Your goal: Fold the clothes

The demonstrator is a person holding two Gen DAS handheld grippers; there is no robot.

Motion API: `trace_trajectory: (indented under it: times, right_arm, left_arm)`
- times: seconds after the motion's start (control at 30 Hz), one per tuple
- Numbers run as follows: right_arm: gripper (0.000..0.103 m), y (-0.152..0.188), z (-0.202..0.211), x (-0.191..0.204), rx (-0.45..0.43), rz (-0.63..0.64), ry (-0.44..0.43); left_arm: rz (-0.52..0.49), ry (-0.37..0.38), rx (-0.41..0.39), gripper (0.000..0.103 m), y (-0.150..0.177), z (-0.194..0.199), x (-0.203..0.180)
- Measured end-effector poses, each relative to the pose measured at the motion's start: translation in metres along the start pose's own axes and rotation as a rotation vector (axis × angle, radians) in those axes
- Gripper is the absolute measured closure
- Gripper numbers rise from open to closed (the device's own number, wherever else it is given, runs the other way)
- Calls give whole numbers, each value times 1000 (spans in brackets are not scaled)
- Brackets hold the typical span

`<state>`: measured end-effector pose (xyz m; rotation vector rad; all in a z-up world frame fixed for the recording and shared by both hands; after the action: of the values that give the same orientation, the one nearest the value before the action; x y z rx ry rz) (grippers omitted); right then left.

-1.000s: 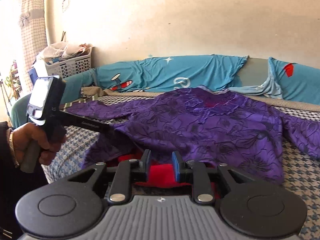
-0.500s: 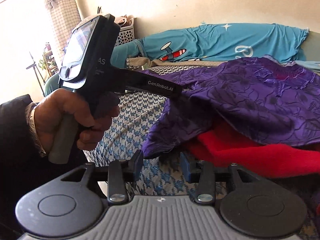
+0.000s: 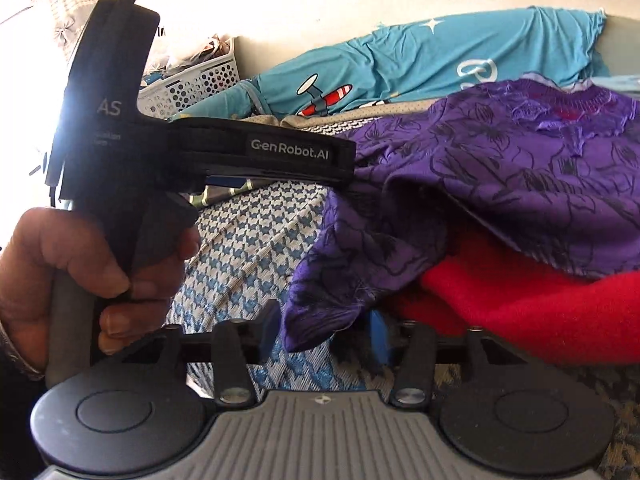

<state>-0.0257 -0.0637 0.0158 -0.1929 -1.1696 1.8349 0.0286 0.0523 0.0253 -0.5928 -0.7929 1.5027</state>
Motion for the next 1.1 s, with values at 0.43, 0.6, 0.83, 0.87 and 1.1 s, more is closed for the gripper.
trace_trajectory:
  times: [0.43,0.6,0.83,0.87,1.1]
  right_arm:
    - [98,-52,55,3,-188,1,-37]
    - [98,-83,78,18,-250,22,-108]
    - [98,-119,79,47,-255,69,-208]
    - [98,-121,76,53,-250,79,-222]
    - [98,-126,60,73,-210,72,-309]
  left_arm:
    - [92,-19,-33,0,8,29,31]
    - [97,-27,-56,0,13,44,35]
    - [83,-43,-80,0,22,62,36]
    - [91,-53,-90,0,23,65,39]
    - [157,44,-93,0,24,67,41]
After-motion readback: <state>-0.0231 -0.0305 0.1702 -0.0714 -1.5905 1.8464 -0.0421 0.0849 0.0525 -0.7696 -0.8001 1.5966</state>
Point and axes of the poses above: each gripper's, at about its wrist camera, not at the fingertips, and z roughly against the way its jaws point, x to its left, y to its underside, the point moved 7 cm from there along -z, roughly the way its jaws point
